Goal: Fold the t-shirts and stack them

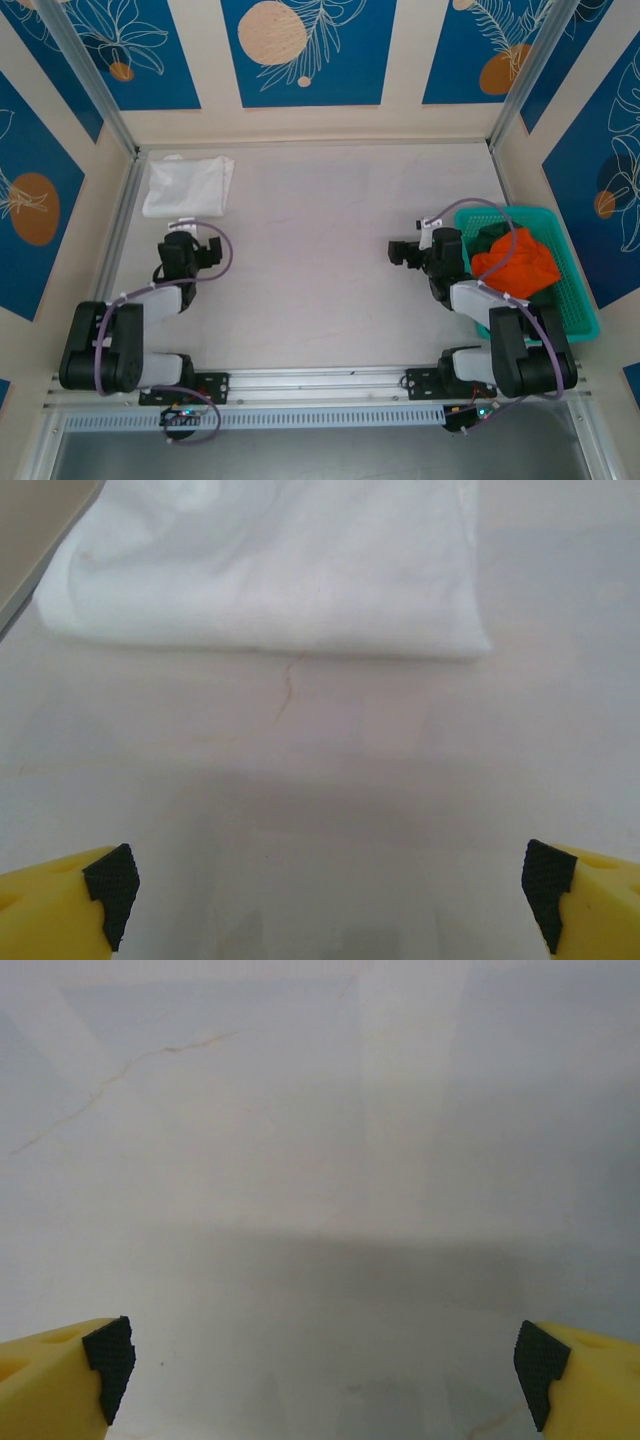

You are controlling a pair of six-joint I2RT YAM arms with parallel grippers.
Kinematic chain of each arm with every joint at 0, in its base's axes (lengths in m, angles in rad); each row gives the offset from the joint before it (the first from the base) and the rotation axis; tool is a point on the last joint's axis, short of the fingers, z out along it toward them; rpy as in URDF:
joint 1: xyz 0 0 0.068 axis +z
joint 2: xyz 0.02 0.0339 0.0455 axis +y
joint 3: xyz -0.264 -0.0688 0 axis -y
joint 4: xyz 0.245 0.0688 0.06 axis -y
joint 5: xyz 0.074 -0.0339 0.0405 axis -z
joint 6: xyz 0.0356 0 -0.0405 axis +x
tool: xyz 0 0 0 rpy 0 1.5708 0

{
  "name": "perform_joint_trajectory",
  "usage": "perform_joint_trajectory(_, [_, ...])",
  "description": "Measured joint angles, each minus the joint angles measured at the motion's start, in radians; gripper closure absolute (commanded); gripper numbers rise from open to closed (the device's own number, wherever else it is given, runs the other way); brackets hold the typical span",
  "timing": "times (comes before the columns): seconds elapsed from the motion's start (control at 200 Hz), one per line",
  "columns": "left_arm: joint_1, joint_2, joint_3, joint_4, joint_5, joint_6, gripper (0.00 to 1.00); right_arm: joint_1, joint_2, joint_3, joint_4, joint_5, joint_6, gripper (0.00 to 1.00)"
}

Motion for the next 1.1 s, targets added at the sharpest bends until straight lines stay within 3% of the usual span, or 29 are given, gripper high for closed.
perform_joint_trajectory(0.275, [0.0,0.138,0.077,0.102,0.128,0.058,0.0,-0.029,0.092,0.045,0.131,-0.1,-0.062,0.01])
perform_joint_trajectory(0.435, [0.0,0.141,0.008,0.214,0.132,0.062,0.0,-0.047,0.128,0.042,0.22,-0.146,-0.079,0.01])
perform_joint_trajectory(0.76, [-0.008,0.175,0.003,0.254,0.173,0.106,0.0,-0.071,0.2,-0.093,0.499,-0.171,-0.079,0.01])
perform_joint_trajectory(1.1, [-0.008,0.18,0.005,0.258,0.181,0.108,0.0,-0.132,0.234,0.038,0.414,-0.17,-0.027,0.01])
